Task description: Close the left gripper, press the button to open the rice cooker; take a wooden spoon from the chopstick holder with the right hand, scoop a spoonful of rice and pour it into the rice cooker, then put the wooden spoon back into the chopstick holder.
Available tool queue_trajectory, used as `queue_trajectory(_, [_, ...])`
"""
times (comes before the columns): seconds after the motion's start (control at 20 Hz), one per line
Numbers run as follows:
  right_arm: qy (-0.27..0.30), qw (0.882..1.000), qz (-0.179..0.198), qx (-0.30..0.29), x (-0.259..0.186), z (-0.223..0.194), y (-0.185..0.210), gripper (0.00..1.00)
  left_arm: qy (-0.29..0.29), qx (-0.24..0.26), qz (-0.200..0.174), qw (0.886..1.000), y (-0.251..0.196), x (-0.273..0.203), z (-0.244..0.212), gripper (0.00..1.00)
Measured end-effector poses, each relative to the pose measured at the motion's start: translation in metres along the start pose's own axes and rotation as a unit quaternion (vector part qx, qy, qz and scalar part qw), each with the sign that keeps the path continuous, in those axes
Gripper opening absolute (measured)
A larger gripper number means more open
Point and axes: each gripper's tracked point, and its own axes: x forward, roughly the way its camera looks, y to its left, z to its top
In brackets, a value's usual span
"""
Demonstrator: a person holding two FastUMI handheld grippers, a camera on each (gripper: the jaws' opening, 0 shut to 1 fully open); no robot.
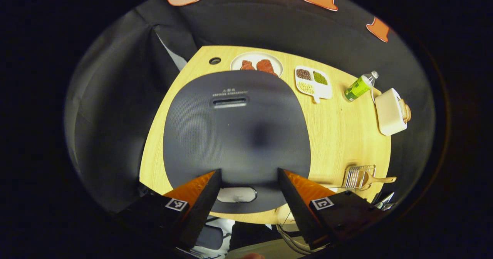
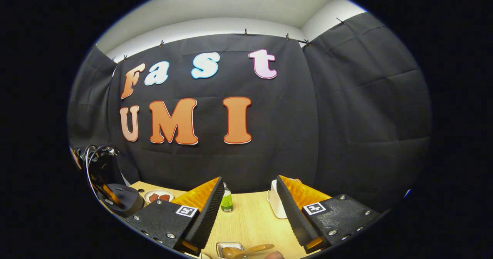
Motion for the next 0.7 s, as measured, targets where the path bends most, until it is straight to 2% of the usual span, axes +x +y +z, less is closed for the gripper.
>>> queue_trajectory(0.15, [-0.002, 1.000, 0.006, 0.002, -0.001, 0.007, 0.008, 0.84, -0.023, -0.001, 0.002, 1.000, 0.001, -0.002, -0.002, 0.99])
queue_trajectory(0.25, [-0.005, 1.000, 0.011, -0.009, 0.001, 0.012, 0.013, 0.84, -0.057, 0.001, 0.002, 0.998, 0.001, -0.004, -0.001, 0.99])
queue_trajectory(0.35, [-0.015, 1.000, 0.016, -0.016, 0.000, 0.023, 0.021, 0.84, -0.104, -0.021, 0.010, 0.994, 0.004, -0.004, 0.004, 0.99])
queue_trajectory(0.4, [-0.019, 1.000, 0.016, -0.018, 0.001, 0.027, 0.024, 0.84, -0.125, -0.022, 0.009, 0.992, 0.004, -0.006, 0.004, 0.95])
queue_trajectory(0.45, [-0.022, 0.999, 0.019, -0.020, 0.001, 0.031, 0.029, 0.84, -0.145, -0.016, 0.008, 0.989, 0.004, -0.007, 0.005, 1.00])
queue_trajectory(0.5, [-0.023, 0.999, 0.025, -0.021, -0.001, 0.033, 0.035, 0.84, -0.157, -0.017, 0.002, 0.987, 0.001, -0.007, 0.002, 1.00])
queue_trajectory(0.65, [-0.034, 0.998, 0.040, -0.027, -0.003, 0.046, 0.050, 0.84, -0.232, -0.021, -0.011, 0.973, 0.001, -0.036, 0.020, 1.00])
queue_trajectory(0.7, [-0.039, 0.998, 0.043, -0.029, -0.004, 0.050, 0.055, 0.84, -0.263, -0.021, -0.010, 0.964, 0.002, -0.051, 0.029, 0.94])
